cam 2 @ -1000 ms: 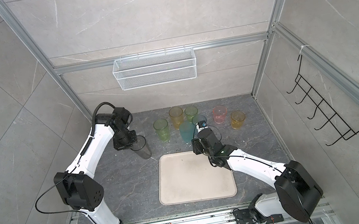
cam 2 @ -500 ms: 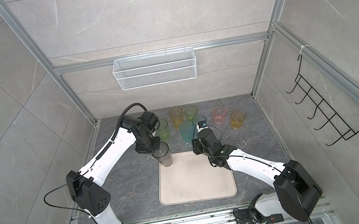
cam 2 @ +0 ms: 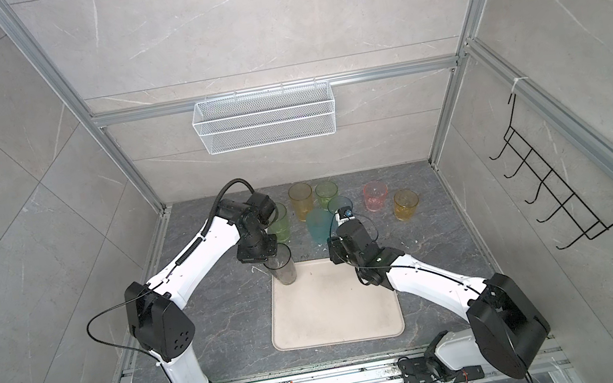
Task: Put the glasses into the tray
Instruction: 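Lift the grey cup and carry it over the tray corner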
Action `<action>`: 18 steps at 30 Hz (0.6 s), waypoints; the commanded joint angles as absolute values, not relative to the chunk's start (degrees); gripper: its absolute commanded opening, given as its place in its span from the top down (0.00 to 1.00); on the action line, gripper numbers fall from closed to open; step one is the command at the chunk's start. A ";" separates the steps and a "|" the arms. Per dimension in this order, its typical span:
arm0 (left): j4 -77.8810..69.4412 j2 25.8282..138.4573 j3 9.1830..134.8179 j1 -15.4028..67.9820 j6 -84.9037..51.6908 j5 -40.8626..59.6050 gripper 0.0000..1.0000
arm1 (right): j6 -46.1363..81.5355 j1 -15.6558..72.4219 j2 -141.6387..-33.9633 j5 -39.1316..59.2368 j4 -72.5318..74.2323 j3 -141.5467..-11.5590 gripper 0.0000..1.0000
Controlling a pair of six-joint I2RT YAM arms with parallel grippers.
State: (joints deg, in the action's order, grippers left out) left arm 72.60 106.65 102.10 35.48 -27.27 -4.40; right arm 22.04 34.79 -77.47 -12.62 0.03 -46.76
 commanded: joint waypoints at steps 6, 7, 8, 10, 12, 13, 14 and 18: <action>71.46 109.02 101.52 35.40 -29.06 -5.58 1.00 | 22.50 34.63 -76.67 -13.63 -1.26 -48.15 0.38; 71.38 109.22 101.41 35.38 -29.07 -5.70 1.00 | 22.50 34.63 -76.74 -13.62 -1.31 -48.25 0.38; 71.28 109.38 101.34 35.34 -29.11 -5.80 1.00 | 22.50 34.63 -76.82 -13.55 -1.47 -48.32 0.38; 71.19 109.75 101.20 35.40 -29.27 -5.99 1.00 | 22.46 34.64 -76.94 -13.54 -1.62 -48.50 0.38; 71.28 110.07 101.17 35.42 -29.27 -6.25 1.00 | 22.50 34.63 -77.07 -13.54 -1.67 -48.53 0.38; 71.28 110.21 101.14 35.36 -29.41 -6.51 1.00 | 22.50 34.58 -77.16 -13.54 -1.83 -48.62 0.38; 71.19 110.30 100.99 35.39 -29.52 -6.75 1.00 | 22.50 34.62 -77.21 -13.54 -1.87 -48.68 0.38; 70.67 110.52 100.57 35.34 -29.79 -7.00 1.00 | 22.59 34.63 -77.17 -13.53 -1.93 -48.63 0.38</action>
State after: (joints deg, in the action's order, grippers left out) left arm 70.89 110.10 100.57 35.48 -28.62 -6.00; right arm 22.04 34.79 -77.47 -12.69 -0.49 -46.92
